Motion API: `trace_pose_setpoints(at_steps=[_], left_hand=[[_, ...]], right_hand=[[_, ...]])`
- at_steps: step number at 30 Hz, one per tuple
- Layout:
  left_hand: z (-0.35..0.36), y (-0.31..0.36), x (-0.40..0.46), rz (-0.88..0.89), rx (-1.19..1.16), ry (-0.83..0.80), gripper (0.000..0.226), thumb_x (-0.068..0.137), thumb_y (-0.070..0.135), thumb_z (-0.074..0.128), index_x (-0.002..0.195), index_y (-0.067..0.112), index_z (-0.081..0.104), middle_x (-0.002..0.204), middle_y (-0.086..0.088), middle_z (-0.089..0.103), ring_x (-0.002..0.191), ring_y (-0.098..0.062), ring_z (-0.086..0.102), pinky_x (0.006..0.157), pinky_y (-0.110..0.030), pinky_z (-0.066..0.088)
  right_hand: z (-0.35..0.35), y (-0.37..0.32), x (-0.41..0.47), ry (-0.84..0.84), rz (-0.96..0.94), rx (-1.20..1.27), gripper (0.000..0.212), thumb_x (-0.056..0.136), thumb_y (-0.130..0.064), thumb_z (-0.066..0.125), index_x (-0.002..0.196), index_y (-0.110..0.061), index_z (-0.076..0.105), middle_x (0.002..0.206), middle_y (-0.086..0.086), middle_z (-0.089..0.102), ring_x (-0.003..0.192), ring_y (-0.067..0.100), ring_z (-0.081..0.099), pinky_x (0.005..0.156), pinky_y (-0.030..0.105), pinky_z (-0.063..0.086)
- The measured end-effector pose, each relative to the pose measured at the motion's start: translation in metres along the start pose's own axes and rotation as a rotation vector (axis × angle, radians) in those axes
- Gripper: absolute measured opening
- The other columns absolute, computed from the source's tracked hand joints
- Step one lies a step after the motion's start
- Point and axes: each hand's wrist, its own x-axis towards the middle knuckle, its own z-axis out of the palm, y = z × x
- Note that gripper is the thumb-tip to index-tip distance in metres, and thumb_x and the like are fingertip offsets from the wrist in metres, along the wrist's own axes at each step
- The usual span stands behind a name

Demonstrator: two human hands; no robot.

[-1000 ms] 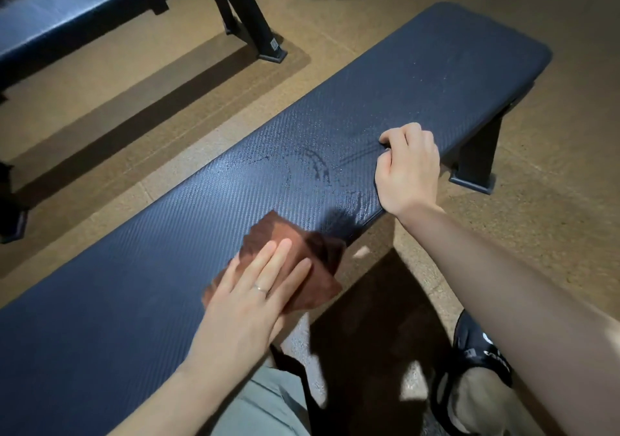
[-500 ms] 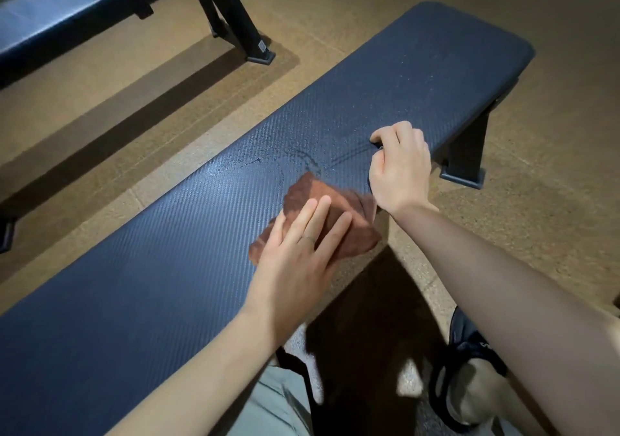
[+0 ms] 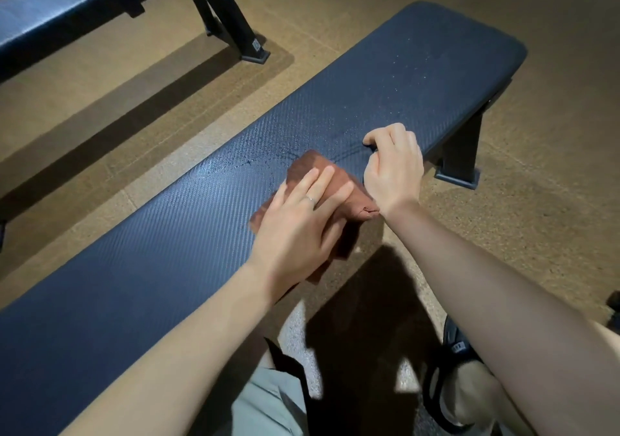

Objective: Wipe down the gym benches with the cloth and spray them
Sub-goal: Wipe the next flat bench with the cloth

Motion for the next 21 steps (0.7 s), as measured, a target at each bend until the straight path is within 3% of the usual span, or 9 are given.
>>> trace_pose_setpoints(at_steps=[6,10,16,21], left_hand=[[0.0,-0.009,-0.079,0.011,-0.004,-0.004,0.057,0.102,0.042,0.049,0.157,0.033,0.038,0.169,0.002,0.025,0.157,-0.021,0.021,0.12,-0.056,0.029],[-0.001,-0.014,-0.125,0.032,0.155,-0.054,0.068,0.094,0.038,0.049,0.159,0.032,0.032,0.17,-0.003,0.023,0.156,-0.024,0.023,0.118,-0.053,0.031],[0.002,-0.004,-0.031,-0.041,0.036,0.013,0.057,0.102,0.049,0.034,0.156,0.032,0.039,0.167,-0.002,0.03,0.153,-0.026,0.03,0.117,-0.056,0.034],[0.004,0.014,0.032,-0.123,0.012,0.014,0.056,0.106,0.049,0.033,0.16,0.033,0.03,0.17,-0.003,0.022,0.157,-0.025,0.02,0.123,-0.057,0.023]], right_hand=[[0.0,0.001,-0.002,-0.011,-0.019,-0.015,0.027,0.092,-0.003,0.046,0.109,-0.014,0.064,0.114,0.007,0.057,0.104,0.03,0.051,0.093,0.041,0.039],[0.002,0.001,-0.002,-0.014,-0.02,-0.034,0.024,0.095,-0.004,0.049,0.11,-0.014,0.064,0.116,0.006,0.057,0.105,0.028,0.051,0.094,0.041,0.04],[-0.006,0.005,0.007,-0.064,-0.101,-0.02,0.022,0.098,-0.005,0.047,0.11,-0.012,0.065,0.115,0.008,0.058,0.107,0.029,0.051,0.095,0.041,0.038],[-0.018,0.038,0.037,-0.036,-0.088,-0.07,0.023,0.094,-0.007,0.047,0.108,-0.009,0.065,0.112,0.015,0.059,0.104,0.039,0.052,0.092,0.047,0.038]])
